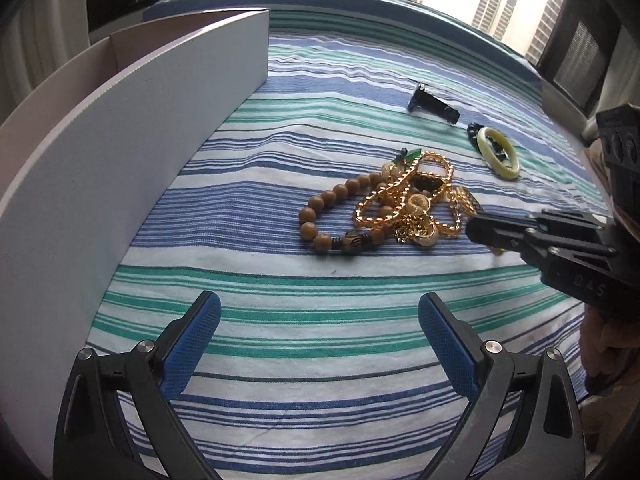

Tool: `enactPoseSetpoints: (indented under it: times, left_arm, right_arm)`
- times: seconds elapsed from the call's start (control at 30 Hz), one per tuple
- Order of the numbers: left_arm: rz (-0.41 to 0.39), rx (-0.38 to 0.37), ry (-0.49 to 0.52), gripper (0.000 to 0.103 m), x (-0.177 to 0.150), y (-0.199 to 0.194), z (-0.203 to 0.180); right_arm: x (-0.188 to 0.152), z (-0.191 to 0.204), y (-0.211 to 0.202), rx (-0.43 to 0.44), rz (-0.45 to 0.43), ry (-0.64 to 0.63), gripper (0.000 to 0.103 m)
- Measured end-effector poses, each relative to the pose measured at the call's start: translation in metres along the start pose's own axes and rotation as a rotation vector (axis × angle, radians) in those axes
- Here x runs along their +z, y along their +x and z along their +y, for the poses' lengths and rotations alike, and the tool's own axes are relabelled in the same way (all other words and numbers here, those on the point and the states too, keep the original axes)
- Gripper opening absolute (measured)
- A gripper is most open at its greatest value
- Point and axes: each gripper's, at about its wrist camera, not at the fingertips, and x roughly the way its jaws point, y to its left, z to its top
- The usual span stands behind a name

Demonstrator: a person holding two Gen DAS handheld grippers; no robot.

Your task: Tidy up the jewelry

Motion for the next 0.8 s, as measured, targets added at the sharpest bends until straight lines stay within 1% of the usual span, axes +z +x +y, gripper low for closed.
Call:
enactPoseSetpoints:
  times: [0.13, 0.23, 0.3, 0.37, 0.47, 0.5, 0.53, 0.57, 0.6, 0.63, 0.67, 0.73, 0.77, 0.8]
  left_arm:
    - [0.002, -0.019, 0.047, 0.099, 0.015, 0.004, -0.006]
    - [-0.01, -0.039, 0.107, 0.099, 0.03, 0.01, -0.019]
    - [-0.02, -0.037, 0.151, 0.099, 0.041, 0.019, -0.03]
    - [-0.019, -0.057, 0.183, 0.097, 0.05, 0.031, -0.039]
    - [0.024, -0.077, 0.238, 0.073, 0.057, 0.051, -0.052]
    - [0.018, -0.06, 0.263, 0.072, 0.057, 0.055, -0.056]
    - [0.002, -0.026, 0.295, 0.07, 0.057, 0.056, -0.06]
    - [0.006, -0.012, 0.318, 0.061, 0.057, 0.057, -0.062]
    - [0.015, -0.023, 0.331, 0.037, 0.057, 0.056, -0.064]
    - [0.038, -0.052, 0.33, 0.032, 0.057, 0.056, -0.063]
    - [0.049, -0.055, 0.326, 0.019, 0.056, 0.055, -0.062]
    - [0.043, -0.049, 0.329, 0.015, 0.055, 0.05, -0.06]
    - [0.034, -0.047, 0.319, 0.005, 0.056, 0.045, -0.058]
    - [0.034, -0.063, 0.3, 0.005, 0.057, 0.04, -0.056]
  right_arm:
    - [-0.03, -0.013, -0.026, 0.002, -0.001, 0.074, 0.007]
    - [-0.053, -0.023, -0.038, -0.004, 0.006, 0.131, 0.007]
    - [-0.065, -0.027, -0.045, -0.009, 0.005, 0.159, 0.007]
    - [-0.073, -0.028, -0.049, -0.01, 0.004, 0.18, 0.007]
    - [-0.078, -0.031, -0.054, -0.007, -0.002, 0.205, 0.007]
    - [-0.079, -0.032, -0.056, -0.003, -0.006, 0.21, 0.007]
    - [-0.079, -0.031, -0.057, -0.001, -0.011, 0.212, 0.007]
    - [-0.079, -0.029, -0.058, 0.001, -0.016, 0.212, 0.007]
    - [-0.079, -0.029, -0.059, 0.003, -0.021, 0.211, 0.007]
    - [-0.078, -0.029, -0.06, 0.004, -0.026, 0.21, 0.007]
    - [-0.078, -0.028, -0.061, 0.005, -0.031, 0.21, 0.007]
    - [-0.079, -0.029, -0.064, 0.008, -0.039, 0.213, 0.007]
    - [-0.079, -0.03, -0.065, 0.008, -0.042, 0.216, 0.007]
    - [-0.079, -0.03, -0.065, 0.006, -0.044, 0.219, 0.007]
